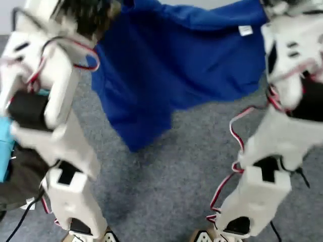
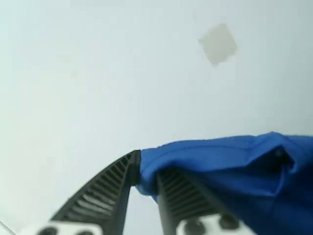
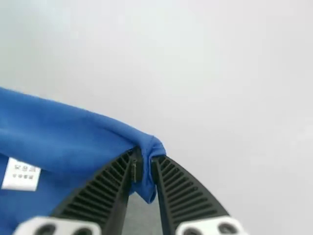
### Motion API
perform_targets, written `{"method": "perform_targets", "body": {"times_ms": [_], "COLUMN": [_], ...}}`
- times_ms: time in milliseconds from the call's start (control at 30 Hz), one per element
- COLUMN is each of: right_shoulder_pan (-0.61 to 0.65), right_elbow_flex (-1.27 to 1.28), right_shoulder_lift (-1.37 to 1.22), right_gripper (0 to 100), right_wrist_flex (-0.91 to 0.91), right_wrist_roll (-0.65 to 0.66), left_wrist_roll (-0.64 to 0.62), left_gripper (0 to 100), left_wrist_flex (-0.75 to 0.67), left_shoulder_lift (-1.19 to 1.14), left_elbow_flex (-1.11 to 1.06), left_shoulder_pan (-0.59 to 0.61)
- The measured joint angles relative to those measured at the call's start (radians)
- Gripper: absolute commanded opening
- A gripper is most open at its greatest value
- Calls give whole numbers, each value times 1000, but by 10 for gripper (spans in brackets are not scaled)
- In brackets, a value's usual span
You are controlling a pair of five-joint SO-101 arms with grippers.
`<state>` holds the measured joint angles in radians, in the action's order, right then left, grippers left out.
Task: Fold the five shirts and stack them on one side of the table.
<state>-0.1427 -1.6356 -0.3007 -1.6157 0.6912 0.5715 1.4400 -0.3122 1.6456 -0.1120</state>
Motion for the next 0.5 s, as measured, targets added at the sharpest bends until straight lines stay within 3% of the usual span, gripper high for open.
{"method": "perform_targets", "body": {"times_ms": [267, 500], "right_shoulder_pan": [-166, -213], "right_elbow_flex": [-2, -6], "right_shoulder_lift": [199, 157], "right_gripper": [10, 10], "right_wrist_flex": [-138, -138], "right_wrist_roll": [0, 71], "left_wrist_roll": [166, 270], "left_gripper": [14, 14], "left_wrist_flex": [103, 219], "left_shoulder_lift": [199, 262], "left_elbow_flex": [2, 12], "left_shoulder_pan": [-25, -21]}}
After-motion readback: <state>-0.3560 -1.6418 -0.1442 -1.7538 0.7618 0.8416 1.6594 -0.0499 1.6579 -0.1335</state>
